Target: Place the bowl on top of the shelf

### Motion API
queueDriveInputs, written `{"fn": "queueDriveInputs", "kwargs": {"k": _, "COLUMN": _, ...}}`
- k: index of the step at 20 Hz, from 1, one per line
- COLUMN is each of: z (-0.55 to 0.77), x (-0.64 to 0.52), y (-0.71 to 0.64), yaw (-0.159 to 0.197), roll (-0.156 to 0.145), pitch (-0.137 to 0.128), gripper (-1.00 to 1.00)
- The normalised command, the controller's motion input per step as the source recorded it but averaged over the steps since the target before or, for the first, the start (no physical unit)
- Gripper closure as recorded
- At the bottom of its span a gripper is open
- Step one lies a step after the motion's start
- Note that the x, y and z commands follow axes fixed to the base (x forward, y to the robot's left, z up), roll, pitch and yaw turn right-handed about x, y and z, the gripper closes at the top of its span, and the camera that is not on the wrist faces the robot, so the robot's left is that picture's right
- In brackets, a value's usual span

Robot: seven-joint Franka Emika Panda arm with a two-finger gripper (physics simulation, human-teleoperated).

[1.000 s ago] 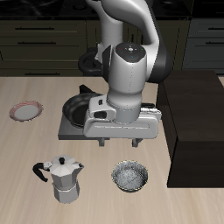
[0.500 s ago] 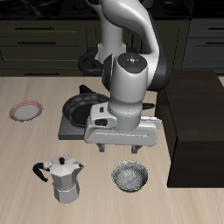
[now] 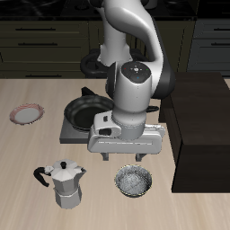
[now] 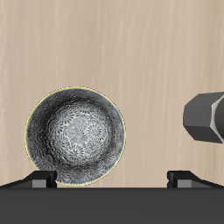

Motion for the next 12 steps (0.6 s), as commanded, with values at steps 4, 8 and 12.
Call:
{"fn": "queueDriveInputs", "kwargs": {"k": 4, "z": -0.07, "x": 0.01, "y": -0.07, "yaw": -0.001, "roll": 0.002, "pitch": 0.002, "gripper": -1.00}}
{"fn": "queueDriveInputs", "kwargs": {"k": 8, "z": -0.18, "x": 0.03, "y": -0.01, "yaw": -0.010, "roll": -0.007, "pitch": 0.018, "gripper": -1.00}}
{"fn": "queueDriveInputs", "kwargs": {"k": 12, "z": -0.23, "x": 0.00, "y": 0.05, "yaw": 0.007, "roll": 0.001, "pitch": 0.024, "gripper": -1.00}}
